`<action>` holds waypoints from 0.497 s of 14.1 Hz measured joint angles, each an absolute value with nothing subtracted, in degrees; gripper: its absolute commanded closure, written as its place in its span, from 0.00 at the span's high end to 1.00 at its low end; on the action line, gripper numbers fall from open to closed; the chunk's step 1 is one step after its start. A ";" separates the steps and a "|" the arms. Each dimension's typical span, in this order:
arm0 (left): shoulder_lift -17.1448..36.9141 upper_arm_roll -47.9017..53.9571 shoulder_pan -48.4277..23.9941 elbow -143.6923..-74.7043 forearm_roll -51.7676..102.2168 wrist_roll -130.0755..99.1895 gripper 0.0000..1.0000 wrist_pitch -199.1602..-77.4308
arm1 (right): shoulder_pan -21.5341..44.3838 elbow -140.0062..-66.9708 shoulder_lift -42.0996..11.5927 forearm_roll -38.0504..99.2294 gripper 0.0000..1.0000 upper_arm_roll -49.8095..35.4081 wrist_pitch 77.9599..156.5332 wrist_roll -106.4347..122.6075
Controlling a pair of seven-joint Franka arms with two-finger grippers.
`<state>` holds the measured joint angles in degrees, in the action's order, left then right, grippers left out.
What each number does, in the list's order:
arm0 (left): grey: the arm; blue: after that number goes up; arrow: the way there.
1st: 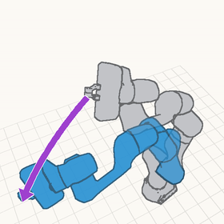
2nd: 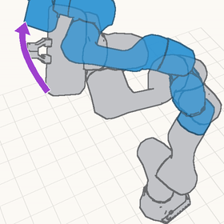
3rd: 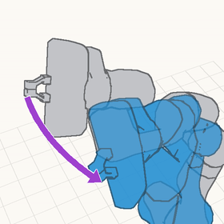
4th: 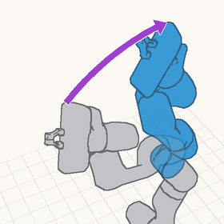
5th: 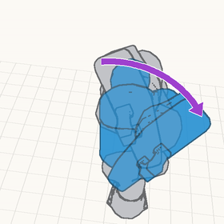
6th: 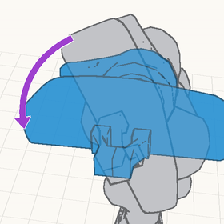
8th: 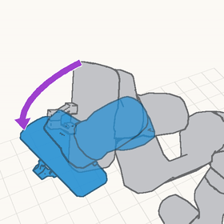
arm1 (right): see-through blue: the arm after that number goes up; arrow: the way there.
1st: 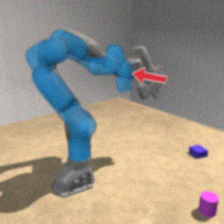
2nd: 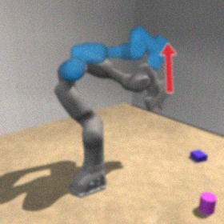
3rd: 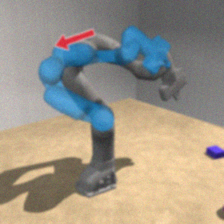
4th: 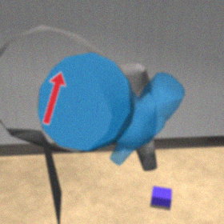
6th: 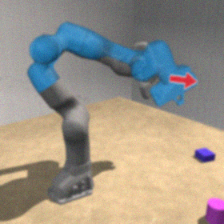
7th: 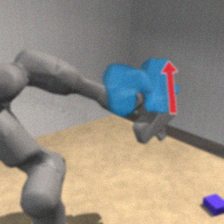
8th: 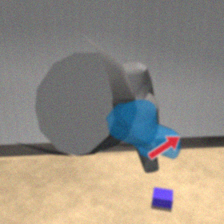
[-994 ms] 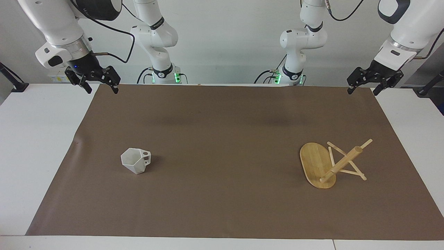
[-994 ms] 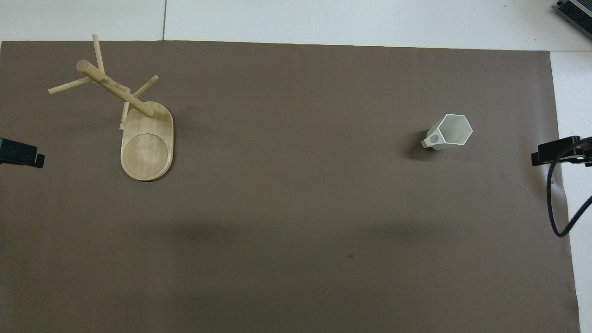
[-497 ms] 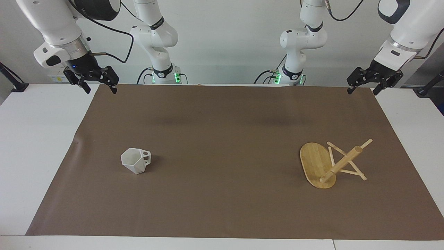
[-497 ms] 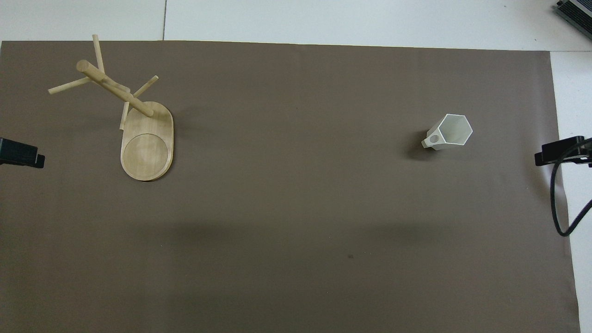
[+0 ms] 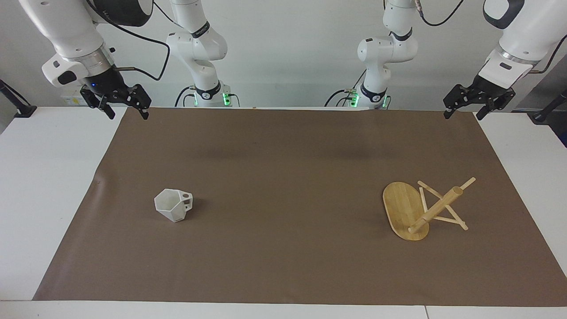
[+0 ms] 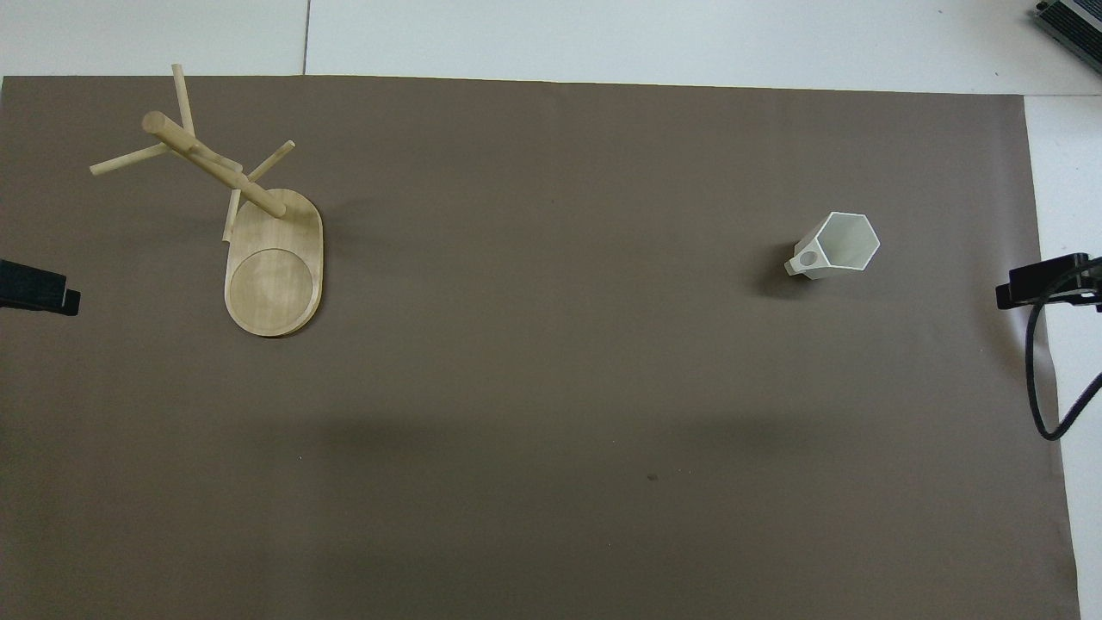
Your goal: Hang cup on rack
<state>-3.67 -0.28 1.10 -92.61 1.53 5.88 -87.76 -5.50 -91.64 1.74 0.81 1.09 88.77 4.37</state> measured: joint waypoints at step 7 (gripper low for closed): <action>-3.68 -0.24 1.11 -92.63 1.53 5.88 1.00 -87.52 | -5.50 -91.64 1.74 0.81 1.00 1.09 88.79 4.37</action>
